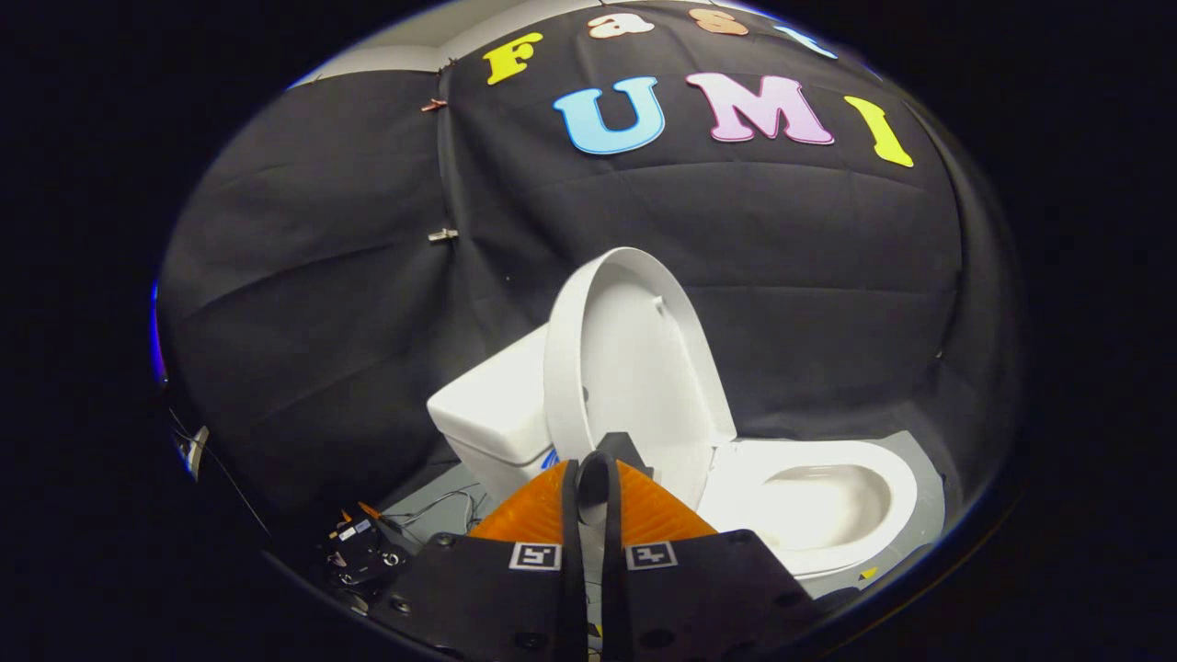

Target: Open the toilet lid.

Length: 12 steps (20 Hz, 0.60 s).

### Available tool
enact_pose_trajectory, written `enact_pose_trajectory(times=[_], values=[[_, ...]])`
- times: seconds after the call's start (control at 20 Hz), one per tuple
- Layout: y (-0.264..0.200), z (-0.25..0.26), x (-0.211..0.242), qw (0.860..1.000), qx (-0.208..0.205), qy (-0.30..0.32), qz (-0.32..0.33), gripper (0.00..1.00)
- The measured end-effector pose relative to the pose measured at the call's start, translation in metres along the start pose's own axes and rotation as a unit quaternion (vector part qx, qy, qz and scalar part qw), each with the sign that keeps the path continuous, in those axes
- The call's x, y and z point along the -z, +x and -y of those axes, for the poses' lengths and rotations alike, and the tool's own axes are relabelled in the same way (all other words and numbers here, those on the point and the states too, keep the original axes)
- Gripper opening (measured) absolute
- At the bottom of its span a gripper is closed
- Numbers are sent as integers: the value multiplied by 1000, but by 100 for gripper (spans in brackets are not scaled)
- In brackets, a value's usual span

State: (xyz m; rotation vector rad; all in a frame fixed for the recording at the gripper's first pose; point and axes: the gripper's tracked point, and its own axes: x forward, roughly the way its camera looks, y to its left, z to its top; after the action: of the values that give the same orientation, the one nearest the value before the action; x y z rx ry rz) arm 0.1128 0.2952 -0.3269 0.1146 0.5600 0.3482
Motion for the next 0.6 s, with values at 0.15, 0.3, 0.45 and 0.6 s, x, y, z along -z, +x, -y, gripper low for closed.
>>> enact_pose_trajectory(times=[0.15,0.3,0.45,0.6], values=[[-1,-6,1,1000,-6,-11,-2,11],[0,-11,11,999,-21,8,-24,26],[-6,-10,12,999,-23,8,-30,77],[-18,-9,-4,1000,-22,-1,-6,99]])
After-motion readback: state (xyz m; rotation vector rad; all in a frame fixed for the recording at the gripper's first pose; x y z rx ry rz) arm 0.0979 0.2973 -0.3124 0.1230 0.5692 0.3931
